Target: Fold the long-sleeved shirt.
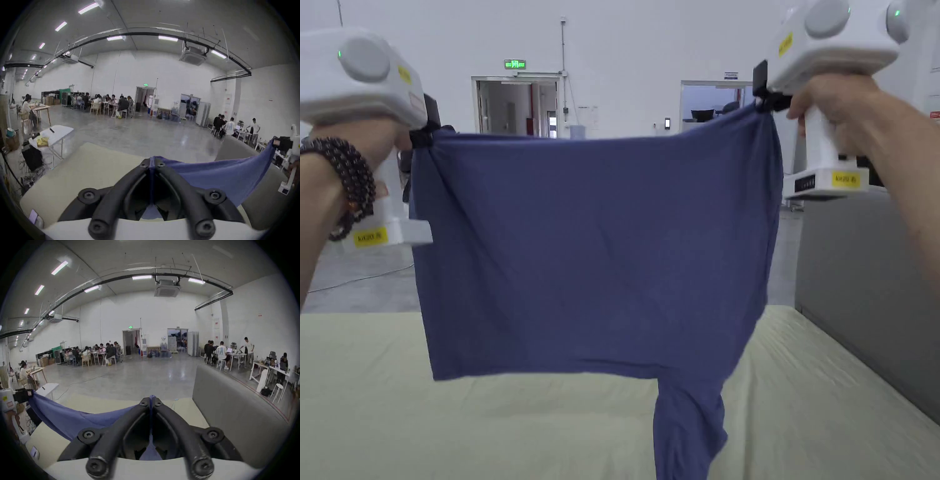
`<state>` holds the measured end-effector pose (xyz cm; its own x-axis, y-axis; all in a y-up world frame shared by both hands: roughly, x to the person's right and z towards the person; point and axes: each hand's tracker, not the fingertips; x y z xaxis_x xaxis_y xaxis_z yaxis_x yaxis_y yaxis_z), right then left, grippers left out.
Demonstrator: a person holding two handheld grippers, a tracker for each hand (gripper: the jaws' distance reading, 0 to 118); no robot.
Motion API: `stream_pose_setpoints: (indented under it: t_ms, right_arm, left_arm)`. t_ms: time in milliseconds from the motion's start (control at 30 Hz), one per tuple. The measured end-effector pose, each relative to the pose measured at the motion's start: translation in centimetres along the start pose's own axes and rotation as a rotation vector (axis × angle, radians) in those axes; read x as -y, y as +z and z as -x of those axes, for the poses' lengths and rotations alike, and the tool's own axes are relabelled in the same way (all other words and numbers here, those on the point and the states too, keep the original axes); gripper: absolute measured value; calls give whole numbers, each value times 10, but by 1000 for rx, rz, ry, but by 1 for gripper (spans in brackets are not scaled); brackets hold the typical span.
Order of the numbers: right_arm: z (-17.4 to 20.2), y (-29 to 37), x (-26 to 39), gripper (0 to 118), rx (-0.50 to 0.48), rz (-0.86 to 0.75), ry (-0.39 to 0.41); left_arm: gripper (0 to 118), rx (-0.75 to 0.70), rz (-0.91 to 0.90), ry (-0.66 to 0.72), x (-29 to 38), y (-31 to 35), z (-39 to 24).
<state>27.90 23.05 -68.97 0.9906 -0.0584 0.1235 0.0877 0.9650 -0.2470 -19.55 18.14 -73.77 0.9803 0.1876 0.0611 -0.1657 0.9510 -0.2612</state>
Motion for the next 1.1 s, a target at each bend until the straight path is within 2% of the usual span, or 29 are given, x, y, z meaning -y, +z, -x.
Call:
stream_pose_setpoints:
  t_ms: [100, 167, 267, 467, 533, 700, 800, 833, 1000, 1100]
  right_arm:
    - [-4, -19, 40, 0, -13, 44, -25]
    - [-8, -35, 70, 0, -13, 101, -23]
    - [-13, -56, 113, 0, -10, 188, 5]
    - [-27, -72, 177, 0, -29, 250, -72]
    - [-30, -67, 187, 0, -30, 262, -72]
    - [-35, -5, 191, 0, -68, 227, -44]
    - [-35, 45, 199, 0, -83, 190, 42]
    - [-36, 62, 206, 0, -85, 198, 45]
    - [-44, 142, 279, 0, -125, 253, 78]
    - [-52, 190, 345, 0, -169, 323, 61]
  left_arm:
    - [0, 8, 36, 13, 37, -15, 8]
    - [0, -2, 84, -35, 68, -26, 12]
    - [0, -4, 148, -20, 109, -37, 20]
    - [0, -1, 226, 15, 167, -45, 35]
    - [0, 8, 245, 19, 177, -37, 39]
    - [0, 51, 232, -17, 186, 9, 50]
    - [0, 105, 217, -59, 195, 48, 57]
    - [0, 102, 219, -72, 202, 64, 59]
    - [0, 166, 284, -99, 266, 141, 76]
    - [0, 173, 331, -124, 318, 189, 89]
